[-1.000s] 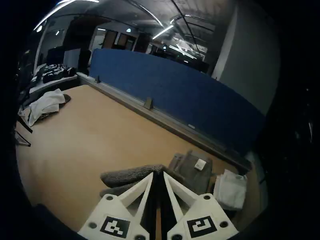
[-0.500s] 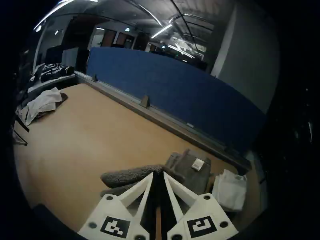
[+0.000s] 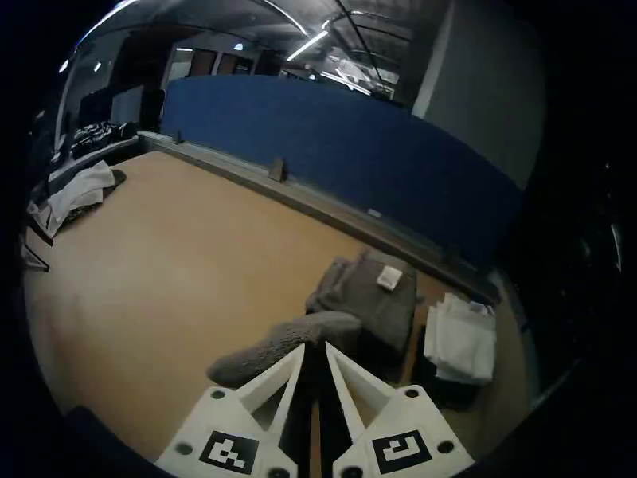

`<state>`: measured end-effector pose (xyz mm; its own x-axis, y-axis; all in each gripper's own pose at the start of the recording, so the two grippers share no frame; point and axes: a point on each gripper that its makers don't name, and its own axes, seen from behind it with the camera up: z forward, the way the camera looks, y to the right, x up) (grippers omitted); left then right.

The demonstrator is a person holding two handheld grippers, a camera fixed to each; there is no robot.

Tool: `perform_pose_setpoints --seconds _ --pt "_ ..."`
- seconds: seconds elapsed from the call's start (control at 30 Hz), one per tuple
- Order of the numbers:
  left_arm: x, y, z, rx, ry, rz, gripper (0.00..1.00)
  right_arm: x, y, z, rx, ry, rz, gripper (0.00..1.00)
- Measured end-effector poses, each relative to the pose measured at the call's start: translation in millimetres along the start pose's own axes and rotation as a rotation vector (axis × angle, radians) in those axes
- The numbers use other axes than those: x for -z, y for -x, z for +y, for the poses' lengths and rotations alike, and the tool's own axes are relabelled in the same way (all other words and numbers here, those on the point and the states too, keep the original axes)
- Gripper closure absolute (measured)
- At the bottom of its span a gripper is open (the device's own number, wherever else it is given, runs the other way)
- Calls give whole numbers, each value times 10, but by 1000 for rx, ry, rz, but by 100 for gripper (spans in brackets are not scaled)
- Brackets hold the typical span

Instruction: Fold towel

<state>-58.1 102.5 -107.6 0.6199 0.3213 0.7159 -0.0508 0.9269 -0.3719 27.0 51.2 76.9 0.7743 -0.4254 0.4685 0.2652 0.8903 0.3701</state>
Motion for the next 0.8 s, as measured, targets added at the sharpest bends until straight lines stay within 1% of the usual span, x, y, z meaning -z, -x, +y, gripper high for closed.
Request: perform_pose_setpoints --seconds 0.3,0.47,0.6,0.7,0.8 --pt "-6 17 26 -9 4 -5 15 148 390 30 -88 29 -37 97" --pt "3 5 57 -15 9 -4 15 222 446 32 -131 44 -35 97" --pt "3 -8 71 -19 12 -2 15 241 492 64 -169 57 -38 97" --pt "12 -18 75 -20 11 0 15 235 611 103 -200 71 -61 97" --pt "21 -9 76 -20 11 0 15 238 809 138 -224 89 -100 97"
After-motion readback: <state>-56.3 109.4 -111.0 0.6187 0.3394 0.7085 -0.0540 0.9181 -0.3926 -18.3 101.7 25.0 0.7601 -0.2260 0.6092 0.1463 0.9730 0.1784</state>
